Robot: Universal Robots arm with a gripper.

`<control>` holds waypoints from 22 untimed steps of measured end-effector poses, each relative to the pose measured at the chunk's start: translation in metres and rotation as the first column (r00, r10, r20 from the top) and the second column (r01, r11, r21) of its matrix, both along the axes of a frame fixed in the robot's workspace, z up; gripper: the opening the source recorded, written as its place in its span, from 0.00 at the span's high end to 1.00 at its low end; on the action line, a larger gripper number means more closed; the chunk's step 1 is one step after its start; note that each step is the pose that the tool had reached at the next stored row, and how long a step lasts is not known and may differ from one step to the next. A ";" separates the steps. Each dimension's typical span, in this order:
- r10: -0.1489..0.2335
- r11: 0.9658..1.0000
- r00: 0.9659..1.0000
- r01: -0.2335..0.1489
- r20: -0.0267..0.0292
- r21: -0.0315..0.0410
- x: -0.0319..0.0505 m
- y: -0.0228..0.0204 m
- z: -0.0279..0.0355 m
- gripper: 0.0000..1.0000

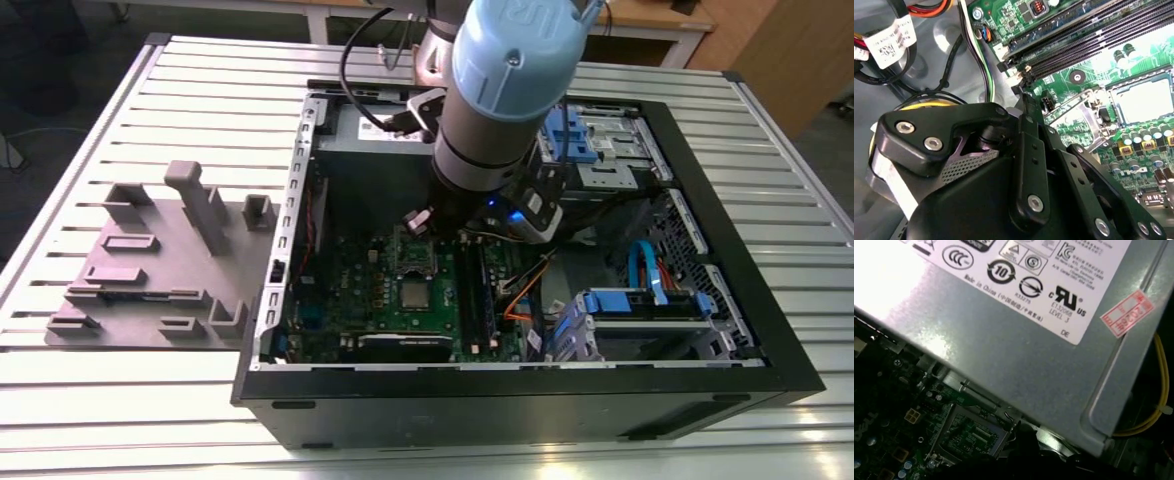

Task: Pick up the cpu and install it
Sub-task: 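Close the cpu cover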

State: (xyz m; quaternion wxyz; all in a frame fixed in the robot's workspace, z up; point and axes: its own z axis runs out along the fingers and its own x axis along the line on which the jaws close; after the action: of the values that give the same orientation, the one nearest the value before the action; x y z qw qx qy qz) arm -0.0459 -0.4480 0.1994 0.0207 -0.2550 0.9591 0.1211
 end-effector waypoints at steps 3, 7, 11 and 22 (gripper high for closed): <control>0.014 1.000 1.000 -0.014 -0.004 0.000 0.0001 -0.0001 0.0000 0.89; 0.020 1.000 1.000 -0.020 -0.007 -0.001 0.0007 -0.0003 0.0001 0.89; 0.021 1.000 1.000 -0.021 -0.017 -0.002 0.0020 -0.0005 0.0037 0.89; 0.021 1.000 0.999 -0.021 -0.032 -0.008 0.0039 -0.0006 0.0100 0.89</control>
State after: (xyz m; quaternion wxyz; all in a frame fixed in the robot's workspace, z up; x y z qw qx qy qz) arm -0.0421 -0.4485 0.2095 0.0030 -0.2633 0.9571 0.1213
